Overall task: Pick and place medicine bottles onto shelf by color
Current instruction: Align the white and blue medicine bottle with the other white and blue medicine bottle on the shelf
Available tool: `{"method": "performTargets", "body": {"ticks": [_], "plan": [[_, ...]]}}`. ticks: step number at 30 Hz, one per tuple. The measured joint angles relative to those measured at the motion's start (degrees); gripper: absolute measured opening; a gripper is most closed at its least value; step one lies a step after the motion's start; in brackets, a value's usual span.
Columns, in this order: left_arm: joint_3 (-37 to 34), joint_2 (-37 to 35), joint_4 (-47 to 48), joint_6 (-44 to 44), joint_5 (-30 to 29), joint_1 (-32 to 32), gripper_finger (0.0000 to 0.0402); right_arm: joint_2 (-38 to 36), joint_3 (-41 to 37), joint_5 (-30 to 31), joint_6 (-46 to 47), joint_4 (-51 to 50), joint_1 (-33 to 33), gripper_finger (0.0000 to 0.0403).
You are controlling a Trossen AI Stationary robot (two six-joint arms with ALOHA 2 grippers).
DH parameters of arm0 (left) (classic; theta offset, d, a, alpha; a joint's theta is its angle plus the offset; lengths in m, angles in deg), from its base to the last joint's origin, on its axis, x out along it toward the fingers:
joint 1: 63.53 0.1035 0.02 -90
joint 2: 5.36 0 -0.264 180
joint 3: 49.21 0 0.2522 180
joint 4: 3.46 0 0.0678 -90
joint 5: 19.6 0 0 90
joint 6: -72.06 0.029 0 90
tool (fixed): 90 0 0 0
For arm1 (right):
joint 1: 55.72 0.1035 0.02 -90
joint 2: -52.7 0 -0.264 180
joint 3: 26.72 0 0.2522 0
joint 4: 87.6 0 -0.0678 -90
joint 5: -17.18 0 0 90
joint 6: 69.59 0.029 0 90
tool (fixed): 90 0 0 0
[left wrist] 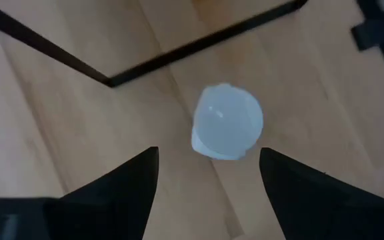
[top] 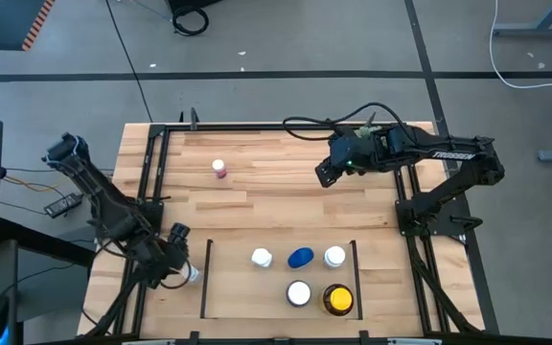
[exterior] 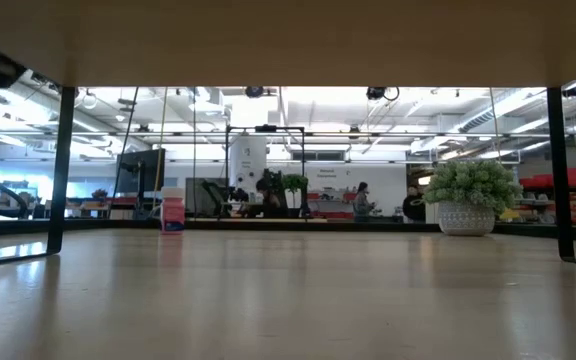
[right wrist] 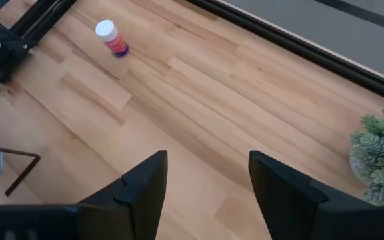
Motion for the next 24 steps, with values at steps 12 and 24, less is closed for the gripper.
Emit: {"method": "performTargets", "body": {"ticks": [12,24], "plan": [[-2.47,6.19,-8.1,0.91,4.93,0.75,0.0259,0.0,0.01,0.01,-0.01,-0.02,3.7,0.0218],[-2.47,6.2,-9.4,1.64,4.07,0.74,0.0253,0.0,0.01,1.73,0.19,-0.04,6.0,0.0218]]}}
